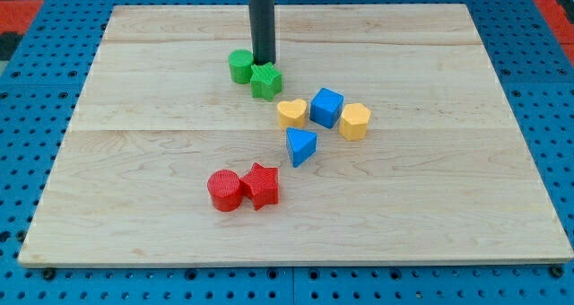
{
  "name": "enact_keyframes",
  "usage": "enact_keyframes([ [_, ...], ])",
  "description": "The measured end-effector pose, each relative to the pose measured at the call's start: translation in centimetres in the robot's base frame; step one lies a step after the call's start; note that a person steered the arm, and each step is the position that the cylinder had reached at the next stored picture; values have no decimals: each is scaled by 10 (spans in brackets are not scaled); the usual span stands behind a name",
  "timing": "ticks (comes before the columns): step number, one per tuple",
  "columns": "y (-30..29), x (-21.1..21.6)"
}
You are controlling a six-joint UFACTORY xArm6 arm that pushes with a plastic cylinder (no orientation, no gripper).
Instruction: Move the green circle left horizontally to the green star
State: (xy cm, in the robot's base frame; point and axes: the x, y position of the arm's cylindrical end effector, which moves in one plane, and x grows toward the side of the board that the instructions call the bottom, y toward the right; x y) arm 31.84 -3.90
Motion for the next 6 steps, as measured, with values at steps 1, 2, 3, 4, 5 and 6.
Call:
enact_keyframes([
  [1, -16, 0],
  [2, -28, 0],
  [3, -44, 0],
  [4, -36, -7],
  [5, 24, -18],
  [6, -1, -24],
])
